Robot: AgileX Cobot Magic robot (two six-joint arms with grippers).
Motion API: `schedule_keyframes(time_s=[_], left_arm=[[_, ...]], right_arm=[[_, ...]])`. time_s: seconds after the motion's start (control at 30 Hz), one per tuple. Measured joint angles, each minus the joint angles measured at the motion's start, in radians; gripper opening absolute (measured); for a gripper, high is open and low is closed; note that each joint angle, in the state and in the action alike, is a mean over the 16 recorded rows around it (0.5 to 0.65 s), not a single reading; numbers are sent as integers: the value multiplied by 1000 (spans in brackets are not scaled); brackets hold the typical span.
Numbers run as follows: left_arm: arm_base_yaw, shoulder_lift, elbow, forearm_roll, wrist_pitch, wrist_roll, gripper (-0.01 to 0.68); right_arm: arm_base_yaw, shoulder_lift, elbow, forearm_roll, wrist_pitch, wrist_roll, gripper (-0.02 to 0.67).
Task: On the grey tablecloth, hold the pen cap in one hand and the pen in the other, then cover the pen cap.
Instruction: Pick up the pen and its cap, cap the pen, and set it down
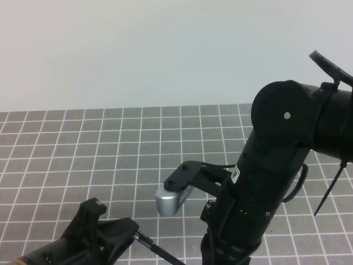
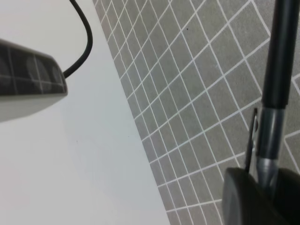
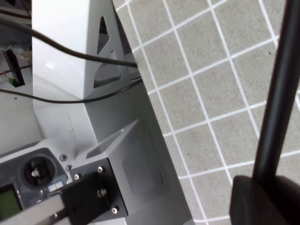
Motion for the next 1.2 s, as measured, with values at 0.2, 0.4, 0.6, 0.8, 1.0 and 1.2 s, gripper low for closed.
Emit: schedule_keyframes(time_s=[0.2,0.4,0.6,0.8,1.0,1.2], left_arm=[[0,0,0,0,3,0,5],[0,0,0,0,6,0,5],[0,0,0,0,8,0,0],[1,0,0,0,9,1,0],[4,0,0,-1,5,2,0],[6,0,0,-5,1,-3,1]], right_arm=[[0,0,0,1,0,0,65],[0,0,0,1,0,0,65],[0,3,-2,4,2,0,61],[0,20,-25,6,6,-1,56],[0,40,-60,-5,6,0,60],[0,53,-90,-32,6,14,60]])
